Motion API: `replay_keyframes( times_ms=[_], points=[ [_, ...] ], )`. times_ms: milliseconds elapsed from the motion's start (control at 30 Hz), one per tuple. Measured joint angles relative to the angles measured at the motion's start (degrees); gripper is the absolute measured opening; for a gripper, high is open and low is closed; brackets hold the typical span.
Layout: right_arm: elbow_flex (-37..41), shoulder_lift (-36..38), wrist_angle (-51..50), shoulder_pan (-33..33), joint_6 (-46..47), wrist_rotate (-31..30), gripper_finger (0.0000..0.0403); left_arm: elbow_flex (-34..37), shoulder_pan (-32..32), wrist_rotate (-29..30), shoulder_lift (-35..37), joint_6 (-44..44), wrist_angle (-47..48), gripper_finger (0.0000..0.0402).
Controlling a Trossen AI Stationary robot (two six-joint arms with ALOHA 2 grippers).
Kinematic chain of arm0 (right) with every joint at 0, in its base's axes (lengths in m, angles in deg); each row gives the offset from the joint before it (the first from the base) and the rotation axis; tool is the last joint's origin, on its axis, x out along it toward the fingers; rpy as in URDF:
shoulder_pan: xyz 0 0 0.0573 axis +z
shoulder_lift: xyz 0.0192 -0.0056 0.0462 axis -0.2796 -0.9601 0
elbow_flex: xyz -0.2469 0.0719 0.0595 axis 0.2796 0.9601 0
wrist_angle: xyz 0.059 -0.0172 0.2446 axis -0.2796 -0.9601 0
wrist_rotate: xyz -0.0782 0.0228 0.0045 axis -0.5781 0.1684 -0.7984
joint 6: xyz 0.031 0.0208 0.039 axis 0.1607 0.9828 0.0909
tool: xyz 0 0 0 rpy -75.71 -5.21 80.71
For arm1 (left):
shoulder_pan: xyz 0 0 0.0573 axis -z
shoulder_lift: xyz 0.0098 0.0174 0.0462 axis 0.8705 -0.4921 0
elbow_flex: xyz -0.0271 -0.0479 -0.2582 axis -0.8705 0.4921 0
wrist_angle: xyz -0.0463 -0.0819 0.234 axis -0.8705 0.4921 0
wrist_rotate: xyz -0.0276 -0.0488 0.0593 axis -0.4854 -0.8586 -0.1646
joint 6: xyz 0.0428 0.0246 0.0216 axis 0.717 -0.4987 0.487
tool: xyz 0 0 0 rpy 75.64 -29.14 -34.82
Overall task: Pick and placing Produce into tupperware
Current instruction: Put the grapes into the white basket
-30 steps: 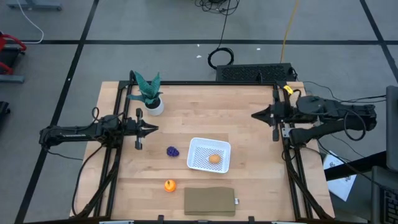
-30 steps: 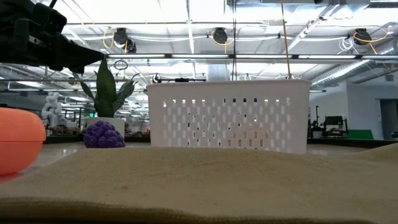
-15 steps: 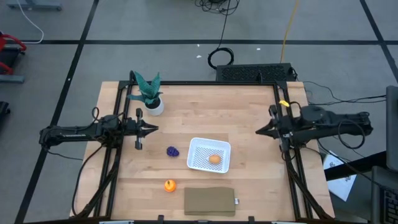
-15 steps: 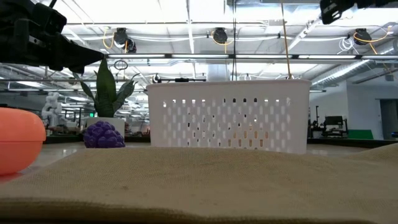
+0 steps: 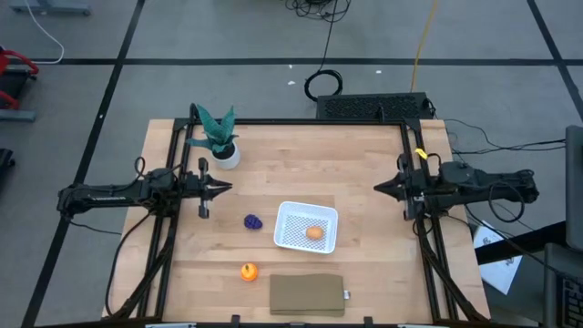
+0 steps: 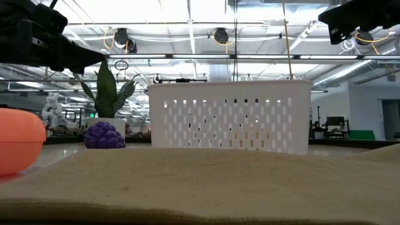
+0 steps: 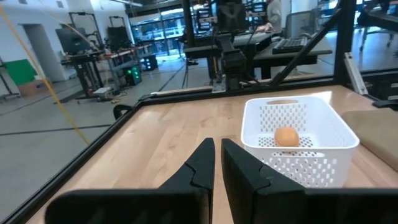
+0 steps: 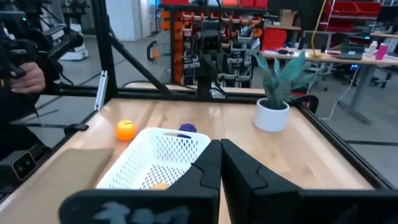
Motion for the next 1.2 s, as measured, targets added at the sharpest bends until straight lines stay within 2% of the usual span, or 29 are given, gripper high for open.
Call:
replay_keyframes(
  times_ms=[167, 367, 600, 700, 933, 1200],
  points=[
    [2.72, 2.3, 1.81, 0.0, -1.11, 2.49, 0.0, 0.0, 0.01, 0.22, -0.02, -0.2, 0.0, 0.0031],
    [5.09, 6.13, 4.1, 0.0, -1.07, 2.61, 0.0, 0.0, 0.01, 0.27, -0.01, -0.22, 0.0, 0.0031],
    [9.45, 10.31, 6.07, -0.18, -0.9, -3.2, 0.0, 0.0, 0.01, 0.27, -0.01, -0.35, 0.0, 0.0031],
    [10.51, 11.59, 6.27, -1.15, 0.2, -3.41, 0.0, 0.0, -0.01, 0.29, 0.0, -0.35, 0.0, 0.0031],
    [11.97, 12.36, 7.2, -1.88, -0.44, 1.38, 0.0, 0.0, 0.0, 0.27, -0.01, -0.39, 0.0, 0.0031],
    [16.74, 12.36, 13.54, -1.88, -0.7, 3.41, 0.0, 0.0, 0.0, 0.83, -0.01, -0.42, 0.2, 0.0031]
  ],
)
